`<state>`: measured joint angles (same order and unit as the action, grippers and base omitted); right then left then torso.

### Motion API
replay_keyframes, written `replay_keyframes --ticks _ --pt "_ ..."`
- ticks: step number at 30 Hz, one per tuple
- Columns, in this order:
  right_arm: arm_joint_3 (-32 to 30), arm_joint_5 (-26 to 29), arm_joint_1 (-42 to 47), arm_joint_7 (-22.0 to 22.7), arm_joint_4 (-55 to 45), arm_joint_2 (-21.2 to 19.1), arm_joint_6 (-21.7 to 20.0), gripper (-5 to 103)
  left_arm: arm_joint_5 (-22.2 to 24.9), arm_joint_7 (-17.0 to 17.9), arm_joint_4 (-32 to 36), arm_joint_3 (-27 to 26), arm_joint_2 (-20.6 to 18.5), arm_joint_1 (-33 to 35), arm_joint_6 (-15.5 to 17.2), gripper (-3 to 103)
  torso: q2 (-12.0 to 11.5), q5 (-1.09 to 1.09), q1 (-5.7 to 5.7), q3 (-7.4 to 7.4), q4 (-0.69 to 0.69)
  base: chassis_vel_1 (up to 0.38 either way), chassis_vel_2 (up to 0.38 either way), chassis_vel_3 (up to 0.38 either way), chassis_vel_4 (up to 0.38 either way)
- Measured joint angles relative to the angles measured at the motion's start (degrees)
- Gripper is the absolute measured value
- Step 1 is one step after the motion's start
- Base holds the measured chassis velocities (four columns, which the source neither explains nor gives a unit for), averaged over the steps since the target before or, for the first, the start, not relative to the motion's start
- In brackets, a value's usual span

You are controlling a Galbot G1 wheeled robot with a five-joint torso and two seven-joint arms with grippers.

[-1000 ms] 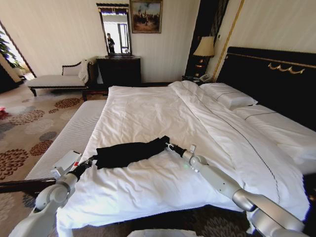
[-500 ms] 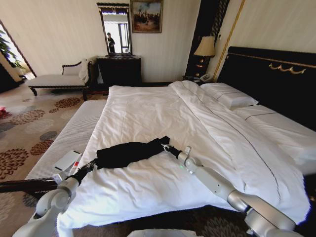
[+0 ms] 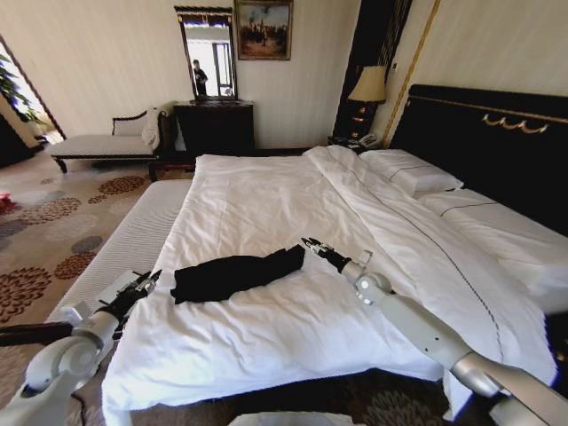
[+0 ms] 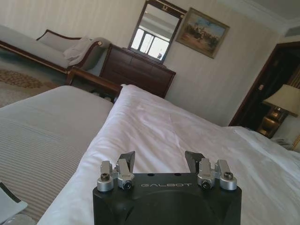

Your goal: Fold the clothes on the bed.

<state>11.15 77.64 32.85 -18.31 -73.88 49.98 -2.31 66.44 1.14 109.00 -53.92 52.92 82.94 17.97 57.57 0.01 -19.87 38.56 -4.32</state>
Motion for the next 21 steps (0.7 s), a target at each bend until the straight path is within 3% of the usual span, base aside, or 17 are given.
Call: replay_keyframes --ticks 1,2,3,5,6,8,13,21 --pt "1.0 0.5 -1.2 1.9 0.9 0.5 -1.9 85 1.2 2.5 -0.5 0.0 -0.2 -2.0 2.3 66 0.0 0.00 0.00 0.01 0.02 0.000 0.000 0.000 0.000" --pt "1.0 0.5 -1.2 1.9 0.9 0.5 -1.9 85 1.2 2.5 -0.5 0.0 -0.2 -2.0 2.3 66 0.0 0.00 0.00 0.01 0.02 0.000 0.000 0.000 0.000" --pt "1.8 1.1 -2.2 3.2 1.7 1.0 -3.4 85 2.2 5.1 -1.2 0.1 -0.6 -4.0 4.8 72 0.0 0.00 0.00 0.01 0.02 0.000 0.000 0.000 0.000" --pt "3.6 3.9 -4.8 7.1 3.7 2.4 -8.7 94 3.1 9.8 -3.3 0.3 -2.6 -8.3 11.8 82 0.0 0.01 -0.01 0.01 0.00 0.000 0.000 0.000 0.000" --pt "4.3 5.3 -5.9 8.6 4.8 3.0 -11.0 98 3.1 11.1 -4.6 0.2 -4.0 -9.9 14.2 82 0.0 0.01 -0.01 0.01 -0.01 0.000 0.000 0.000 0.000" --pt "5.5 6.7 -8.2 9.3 7.9 4.4 -14.8 100 3.1 11.7 -7.1 -0.4 -6.8 -11.9 17.2 93 0.0 -0.01 -0.01 0.01 -0.01 0.000 0.000 0.000 0.000" --pt "7.5 5.3 -12.6 8.3 15.4 6.9 -19.9 100 2.8 10.6 -9.1 -2.2 -10.2 -11.2 18.1 100 0.0 0.00 -0.01 0.01 0.02 0.000 0.000 0.000 0.000" --pt "7.6 4.6 -12.8 4.2 18.6 8.4 -23.9 100 2.1 10.2 -8.5 -3.4 -9.4 -8.8 17.4 100 0.0 0.01 -0.01 0.00 0.01 0.000 0.000 0.000 0.000"
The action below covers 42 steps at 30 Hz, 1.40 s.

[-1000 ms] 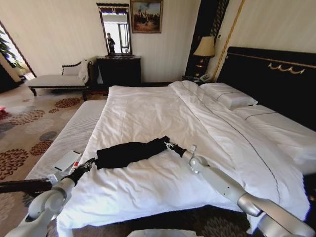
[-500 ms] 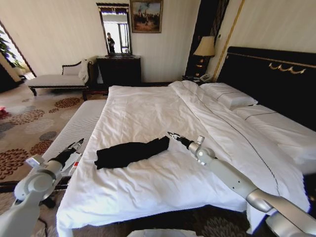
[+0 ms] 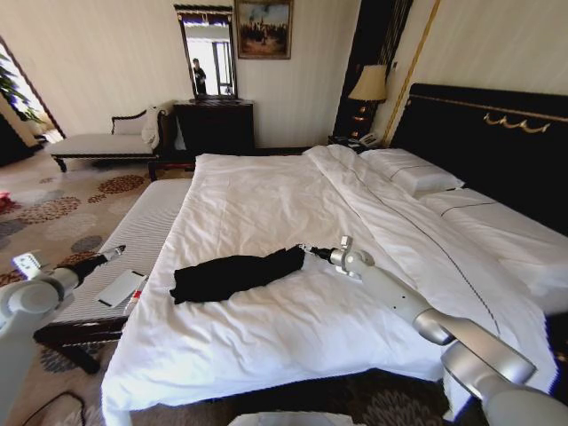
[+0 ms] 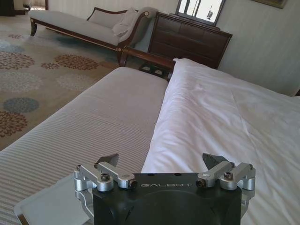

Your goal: Fold the clothes on the bed.

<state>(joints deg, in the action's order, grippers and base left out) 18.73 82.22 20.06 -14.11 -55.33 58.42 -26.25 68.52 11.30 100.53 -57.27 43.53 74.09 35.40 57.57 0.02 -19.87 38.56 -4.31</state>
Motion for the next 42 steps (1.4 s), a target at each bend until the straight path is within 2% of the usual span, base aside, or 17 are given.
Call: replay_keyframes --ticks 2,3,4,8,9,11,17,23,25,31,32,34,35,37,38,40,42 --pt "-0.1 0.1 1.0 -3.9 -0.8 -0.3 -1.4 100 -0.8 0.0 0.1 0.2 0.4 0.1 -0.3 100 0.0 -0.01 0.00 0.00 -0.01 0.000 0.000 0.000 0.000" --pt "-0.2 -0.2 1.7 -8.1 -1.2 -0.5 -2.3 100 -1.3 0.0 0.1 0.4 0.7 0.1 -0.4 100 0.0 -0.02 0.00 0.00 -0.02 0.000 0.000 0.000 0.000" --pt "-0.2 -0.2 1.7 -8.1 -1.2 -0.5 -2.3 100 -1.3 0.0 0.1 0.4 0.7 0.1 -0.4 100 0.0 -0.02 0.00 0.00 -0.02 0.000 0.000 0.000 0.000" --pt "0.0 -5.9 2.9 -24.1 -0.4 -0.1 -1.8 100 -2.5 0.0 0.5 0.9 1.6 0.5 -0.6 100 0.0 -0.01 0.01 0.00 -0.02 0.000 0.000 0.000 0.000" --pt "0.0 -5.9 2.9 -24.1 -0.4 -0.1 -1.8 100 -2.5 0.0 0.5 0.9 1.6 0.5 -0.6 100 0.0 -0.01 0.01 0.00 -0.02 0.000 0.000 0.000 0.000" --pt "0.7 -7.7 2.9 -27.3 0.6 1.3 0.6 100 -3.1 0.0 0.6 0.9 2.0 0.9 -0.7 100 0.0 -0.01 0.01 0.00 -0.01 0.000 0.000 0.000 0.000" --pt "2.7 -10.2 1.3 -27.5 3.6 5.5 4.1 100 -3.7 0.0 0.9 0.7 2.6 1.8 -1.1 100 0.0 -0.01 0.01 0.00 0.02 0.000 0.000 0.000 0.000" --pt "3.8 -10.9 0.2 -26.1 4.8 7.5 4.7 103 -3.9 0.0 0.9 0.6 2.8 2.1 -1.3 100 0.0 -0.01 0.01 0.00 -0.01 0.000 0.000 0.000 0.000" --pt "4.3 -11.0 -0.2 -25.6 5.0 8.0 4.9 99 -4.0 0.0 0.6 0.6 2.9 2.1 -1.4 100 0.0 -0.01 0.01 0.00 -0.01 0.000 0.000 0.000 0.000" --pt "5.0 -11.3 -0.7 -25.1 5.2 8.2 5.3 73 -4.3 -0.1 -0.3 0.9 3.0 1.9 -1.8 100 0.0 -0.01 0.01 0.00 -0.01 0.000 0.000 0.000 0.000" --pt "5.1 -11.4 -0.7 -25.1 5.2 8.1 5.4 73 -4.3 -0.1 -0.4 0.9 3.0 1.9 -1.9 100 0.0 -0.01 0.01 0.00 0.00 0.000 0.000 0.000 0.000" --pt "5.1 -11.5 -0.4 -25.1 4.7 7.8 5.6 62 -4.4 -0.3 -0.8 0.9 2.8 1.7 -2.1 100 0.0 -0.01 0.01 0.00 -0.01 0.000 0.000 0.000 0.000" --pt "5.1 -11.5 -0.4 -25.1 4.7 7.8 5.6 62 -4.4 -0.3 -0.8 0.9 2.8 1.7 -2.1 100 0.0 -0.01 0.01 0.00 -0.01 0.000 0.000 0.000 0.000" --pt "5.1 -11.8 0.1 -25.2 4.1 7.7 5.8 51 -4.5 -0.3 -1.3 1.0 2.7 1.5 -2.3 100 0.0 -0.02 0.01 0.00 -0.01 0.000 0.000 0.000 0.000" --pt "5.1 -12.0 0.5 -25.2 3.8 7.7 6.0 51 -4.6 -0.4 -1.4 1.1 2.6 1.4 -2.5 100 0.0 -0.02 0.01 0.00 -0.01 0.000 0.000 0.000 0.000" --pt "5.0 -12.5 1.1 -25.1 3.3 7.5 6.5 40 -5.0 -0.5 -1.8 1.3 2.6 1.3 -2.7 100 0.0 -0.02 0.01 0.00 0.00 0.000 0.000 0.000 0.000" --pt "4.9 -12.7 1.4 -25.0 3.1 7.4 6.7 40 -5.2 -0.5 -1.9 1.4 2.7 1.2 -2.8 100 0.0 -0.02 0.01 0.00 0.00 0.000 0.000 0.000 0.000"
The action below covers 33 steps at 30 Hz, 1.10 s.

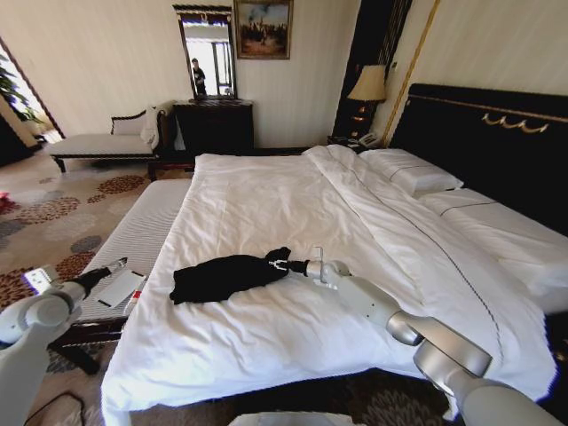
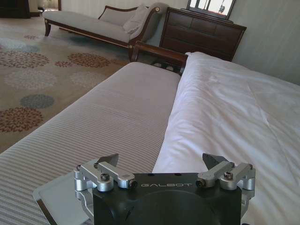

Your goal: Fold the clothes on the bed.

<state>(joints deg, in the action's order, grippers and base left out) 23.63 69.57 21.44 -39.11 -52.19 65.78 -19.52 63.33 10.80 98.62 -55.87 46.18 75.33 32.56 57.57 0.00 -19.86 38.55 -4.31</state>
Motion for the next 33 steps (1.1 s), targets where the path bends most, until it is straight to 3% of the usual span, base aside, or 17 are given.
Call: replay_keyframes --ticks 7,9,17,23,26,28,29,33 --pt "-2.4 1.2 1.9 2.2 -1.9 -3.3 1.7 8 -0.9 -0.3 -0.8 0.8 0.2 -0.7 -0.5 100 0.0 -0.02 0.00 0.00 0.01 0.000 0.000 0.000 0.000" --pt "-2.7 1.6 1.9 2.6 -2.2 -4.2 1.8 8 -0.9 -0.3 -1.0 0.9 0.2 -0.8 -0.6 100 0.0 -0.02 0.00 0.00 0.02 0.000 0.000 0.000 0.000" --pt "-6.0 3.7 3.2 3.9 -6.3 -14.2 1.8 5 -1.1 -0.5 -1.7 2.8 0.0 -3.3 -0.7 100 0.0 -0.02 0.00 0.00 -0.04 0.000 0.000 0.000 0.000" --pt "-6.3 5.5 3.0 6.8 -7.6 -15.5 2.3 5 -1.6 -0.6 -1.9 3.6 0.4 -4.0 -0.8 100 0.0 -0.01 0.00 0.00 -0.03 0.000 0.000 0.000 0.000" --pt "-5.5 7.1 2.3 11.9 -9.4 -14.2 4.1 5 -2.1 -0.7 -1.6 3.9 0.8 -4.1 -0.9 100 0.0 0.01 0.00 0.00 0.00 0.000 0.000 0.000 0.000" --pt "-3.8 7.9 1.7 17.7 -12.2 -12.7 6.1 5 -1.9 -0.7 -0.9 3.5 0.7 -4.0 -0.9 100 0.0 0.01 0.00 0.00 0.00 0.000 0.000 0.000 0.000" --pt "-3.8 7.9 1.7 17.7 -12.2 -12.7 6.1 5 -1.9 -0.7 -0.9 3.5 0.7 -4.0 -0.9 100 0.0 0.01 0.00 0.00 0.00 0.000 0.000 0.000 0.000" --pt "0.9 9.7 0.2 31.7 -20.2 -10.5 9.2 5 -1.7 1.1 1.2 1.1 0.1 -4.3 -0.7 100 0.0 0.01 0.00 0.00 0.01 0.000 0.000 0.000 0.000"
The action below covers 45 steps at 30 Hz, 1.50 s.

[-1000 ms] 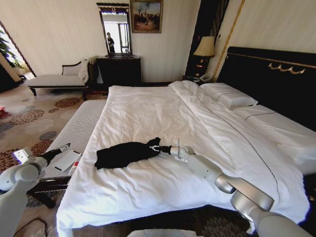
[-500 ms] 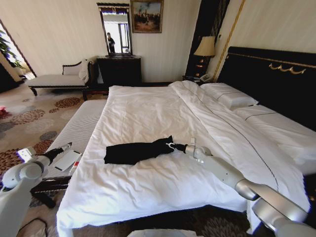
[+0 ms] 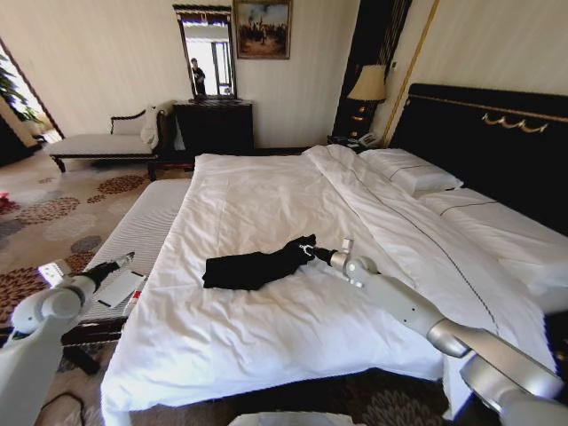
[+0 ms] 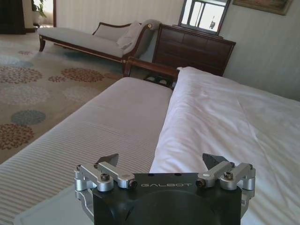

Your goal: Fold the clothes on the bed.

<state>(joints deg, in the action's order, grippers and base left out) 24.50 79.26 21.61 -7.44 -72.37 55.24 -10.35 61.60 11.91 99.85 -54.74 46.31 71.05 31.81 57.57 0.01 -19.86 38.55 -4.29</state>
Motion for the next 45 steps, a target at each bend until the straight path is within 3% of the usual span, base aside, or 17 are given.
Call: replay_keyframes --ticks 4,6,9,10,11,12,13,16,19,21,22,26,31,45 --pt "5.7 -0.5 -2.9 7.6 -5.5 0.0 1.3 5 -0.8 4.3 3.3 -1.9 -0.3 -2.0 2.1 100 0.0 0.01 0.00 0.00 0.01 0.000 0.000 0.000 0.000" --pt "10.3 -1.7 -5.8 11.1 -8.2 -0.1 2.3 5 2.9 8.1 6.6 -3.8 -0.3 -5.1 4.6 100 0.0 0.01 0.00 0.00 -0.02 0.000 0.000 0.000 0.000" --pt "13.9 -5.4 -8.1 15.0 -9.2 0.3 3.1 5 6.5 10.8 9.0 -5.5 -0.2 -7.9 6.3 100 0.0 -0.01 0.00 0.00 -0.05 0.000 0.000 0.000 0.000" --pt "14.9 -7.0 -8.8 16.6 -9.3 0.6 3.3 5 7.3 11.3 9.5 -5.9 -0.2 -8.6 6.6 100 0.0 -0.02 0.00 0.00 -0.06 0.000 0.000 0.000 0.000" --pt "16.9 -9.8 -10.2 20.9 -9.6 1.2 3.1 5 9.0 11.9 11.0 -6.9 -0.2 -9.6 7.1 100 0.0 -0.01 0.00 0.00 -0.05 0.000 0.000 0.000 0.000" --pt "16.9 -9.8 -10.2 20.9 -9.6 1.2 3.1 5 9.0 11.9 11.0 -6.9 -0.2 -9.6 7.1 100 0.0 -0.01 0.00 0.00 -0.05 0.000 0.000 0.000 0.000" --pt "18.0 -10.7 -11.0 23.9 -10.0 1.4 2.6 5 9.5 12.0 11.8 -7.3 -0.3 -9.8 7.3 100 0.0 -0.01 -0.01 0.00 -0.04 0.000 0.000 0.000 0.000" --pt "22.9 -8.5 -14.1 34.8 -11.9 2.3 0.8 5 10.1 12.0 14.3 -8.3 0.2 -9.7 7.5 100 0.0 0.02 0.00 0.00 -0.01 0.000 0.000 0.000 0.000" --pt "25.5 -5.9 -15.4 38.6 -12.6 3.4 0.6 5 10.2 12.0 15.2 -8.5 0.6 -9.5 7.5 100 0.0 0.01 0.00 0.00 -0.03 0.000 0.000 0.000 0.000" --pt "28.4 -2.7 -16.9 42.4 -12.7 6.8 0.5 5 10.5 11.9 15.7 -8.5 0.7 -9.7 7.6 100 0.0 0.01 0.00 0.00 -0.06 0.000 0.000 0.000 0.000" --pt "28.4 -2.7 -16.9 42.4 -12.7 6.8 0.5 5 10.5 11.9 15.7 -8.5 0.7 -9.7 7.6 100 0.0 0.01 0.00 0.00 -0.06 0.000 0.000 0.000 0.000" --pt "31.7 1.6 -18.0 48.0 -12.4 16.5 0.4 5 11.3 11.8 15.7 -8.4 -0.2 -10.4 7.8 100 0.0 0.01 -0.01 0.01 0.02 0.000 0.000 0.000 0.000" --pt "33.8 3.2 -18.7 52.0 -11.9 22.0 0.3 5 11.9 11.8 15.3 -8.9 -0.7 -10.4 7.9 100 0.0 0.02 0.01 0.00 -0.01 0.000 0.000 0.000 0.000" --pt "37.2 0.7 -16.8 52.6 -3.7 29.6 1.3 5 12.9 11.6 15.5 -10.7 -0.8 -8.3 7.9 100 0.0 0.01 0.00 0.00 -0.03 0.000 0.000 0.000 0.000"
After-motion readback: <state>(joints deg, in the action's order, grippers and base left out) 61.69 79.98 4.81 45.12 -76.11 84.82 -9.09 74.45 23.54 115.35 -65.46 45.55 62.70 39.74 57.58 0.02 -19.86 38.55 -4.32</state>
